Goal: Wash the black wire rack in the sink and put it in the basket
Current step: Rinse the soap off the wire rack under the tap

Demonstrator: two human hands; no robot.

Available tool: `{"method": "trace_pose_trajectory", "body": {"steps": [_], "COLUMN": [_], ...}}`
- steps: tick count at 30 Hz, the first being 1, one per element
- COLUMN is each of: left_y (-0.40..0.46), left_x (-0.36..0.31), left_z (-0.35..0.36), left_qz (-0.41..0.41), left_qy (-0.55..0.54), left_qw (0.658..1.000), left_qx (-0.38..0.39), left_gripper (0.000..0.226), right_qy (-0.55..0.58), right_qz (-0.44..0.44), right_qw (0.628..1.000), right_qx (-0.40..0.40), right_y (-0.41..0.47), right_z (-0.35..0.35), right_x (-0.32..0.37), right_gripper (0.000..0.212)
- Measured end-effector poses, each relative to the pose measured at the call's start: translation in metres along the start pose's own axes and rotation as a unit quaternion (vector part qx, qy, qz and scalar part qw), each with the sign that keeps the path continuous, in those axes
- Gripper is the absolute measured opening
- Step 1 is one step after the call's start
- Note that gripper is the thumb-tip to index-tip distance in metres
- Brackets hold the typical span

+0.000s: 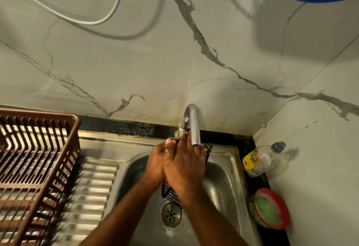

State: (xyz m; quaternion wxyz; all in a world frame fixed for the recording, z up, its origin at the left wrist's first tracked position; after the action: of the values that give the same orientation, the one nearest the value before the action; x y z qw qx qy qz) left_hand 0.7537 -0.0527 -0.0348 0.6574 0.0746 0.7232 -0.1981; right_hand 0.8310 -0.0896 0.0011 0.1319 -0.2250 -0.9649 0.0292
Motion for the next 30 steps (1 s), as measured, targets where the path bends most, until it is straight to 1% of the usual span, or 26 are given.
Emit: {"method": "trace_pose_trajectory", "body": {"steps": [2, 3, 5, 6, 7, 8, 9, 10, 11, 13, 14, 15, 16, 18, 20, 21, 23, 24, 26, 27, 28, 30], "left_y": [0.000, -0.002, -0.004, -0.003, -0.003, -0.003, -0.001, 0.000, 0.002, 0.002, 0.001, -0.001, -0.002, -0.003, -0.003, -0.002, 0.000, 0.001, 0.003, 0.005, 0.007, 0.009], "left_x": [0.003, 0.002, 0.002, 0.002, 0.002, 0.001, 0.000, -0.001, -0.003, -0.008, -0.011, -0.011, -0.008, 0.000, 0.004, 0.005, 0.003, 0.002, -0.001, -0.002, -0.005, -0.014], "left_z": [-0.004, -0.005, -0.007, -0.008, -0.009, -0.009, -0.009, -0.008, -0.008, -0.010, -0.012, -0.015, -0.020, -0.031, -0.034, -0.032, -0.024, -0.019, -0.012, -0.010, -0.008, 0.007], "left_qz": [0.004, 0.012, 0.016, 0.018, 0.023, 0.029, 0.039, 0.049, 0.055, 0.069, 0.075, 0.073, 0.062, 0.036, 0.022, 0.021, 0.025, 0.030, 0.036, 0.038, 0.045, 0.064], "left_qy": [-0.040, -0.042, -0.026, -0.016, -0.006, 0.001, 0.005, 0.003, -0.005, -0.016, -0.012, -0.010, -0.016, -0.033, -0.031, -0.021, 0.021, 0.041, 0.073, 0.080, 0.083, 0.095], "left_qw": [0.999, 0.999, 1.000, 1.000, 1.000, 1.000, 0.999, 0.998, 0.998, 0.997, 0.996, 0.996, 0.997, 0.997, 0.997, 0.997, 0.995, 0.994, 0.992, 0.991, 0.991, 0.987], "left_qx": [0.003, 0.003, -0.002, -0.003, 0.001, 0.009, 0.020, 0.027, 0.030, 0.033, 0.039, 0.044, 0.047, 0.059, 0.071, 0.075, 0.092, 0.099, 0.100, 0.096, 0.095, 0.111], "left_gripper": [0.040, 0.042, 0.043, 0.043, 0.043, 0.043, 0.043, 0.044, 0.044, 0.044, 0.044, 0.043, 0.043, 0.042, 0.039, 0.038, 0.038, 0.038, 0.038, 0.039, 0.040, 0.040], "right_qy": [0.018, 0.032, 0.107, 0.129, 0.135, 0.118, 0.075, 0.010, -0.040, -0.032, 0.014, 0.100, 0.194, 0.329, 0.421, 0.443, 0.446, 0.431, 0.367, 0.317, 0.269, 0.212], "right_qz": [0.026, 0.046, 0.082, 0.080, 0.065, 0.040, -0.008, -0.061, -0.102, -0.115, -0.097, -0.073, -0.057, -0.054, -0.057, -0.056, -0.054, -0.062, -0.095, -0.112, -0.133, -0.170], "right_qw": [0.999, 0.998, 0.989, 0.986, 0.987, 0.992, 0.997, 0.997, 0.994, 0.992, 0.994, 0.989, 0.972, 0.925, 0.882, 0.874, 0.880, 0.891, 0.921, 0.938, 0.951, 0.957], "right_qx": [-0.011, 0.003, 0.056, 0.068, 0.054, 0.014, -0.027, -0.035, -0.020, 0.027, 0.048, 0.080, 0.118, 0.182, 0.202, 0.192, 0.151, 0.129, 0.094, 0.083, 0.078, 0.106], "right_y": [0.022, 0.036, 0.051, 0.052, 0.052, 0.050, 0.049, 0.044, 0.040, 0.037, 0.037, 0.036, 0.037, 0.036, 0.035, 0.035, 0.038, 0.040, 0.046, 0.049, 0.050, 0.049], "right_z": [-0.006, -0.004, -0.002, -0.001, -0.001, -0.005, -0.007, -0.009, -0.009, -0.016, -0.024, -0.030, -0.034, -0.034, -0.020, -0.013, -0.001, 0.001, -0.009, -0.013, -0.017, -0.018], "right_x": [-0.024, -0.040, -0.060, -0.063, -0.062, -0.060, -0.055, -0.045, -0.038, -0.036, -0.042, -0.052, -0.064, -0.082, -0.091, -0.092, -0.090, -0.091, -0.095, -0.099, -0.100, -0.094], "right_gripper": [0.078, 0.074, 0.058, 0.052, 0.049, 0.049, 0.050, 0.054, 0.057, 0.053, 0.049, 0.046, 0.044, 0.040, 0.036, 0.034, 0.027, 0.025, 0.029, 0.033, 0.036, 0.034]}}
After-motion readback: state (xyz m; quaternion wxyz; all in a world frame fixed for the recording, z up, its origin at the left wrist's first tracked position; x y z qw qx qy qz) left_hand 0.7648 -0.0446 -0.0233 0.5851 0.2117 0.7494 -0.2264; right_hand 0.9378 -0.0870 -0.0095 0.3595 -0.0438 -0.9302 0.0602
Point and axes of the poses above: each hand's wrist, its own y-axis towards the middle knuckle, its own z-axis out of the palm, x = y × z, the point moved 5 cm from there along y, towards the middle knuckle, and after that the axes turned 2 degrees about x, right-handed, at the moved point
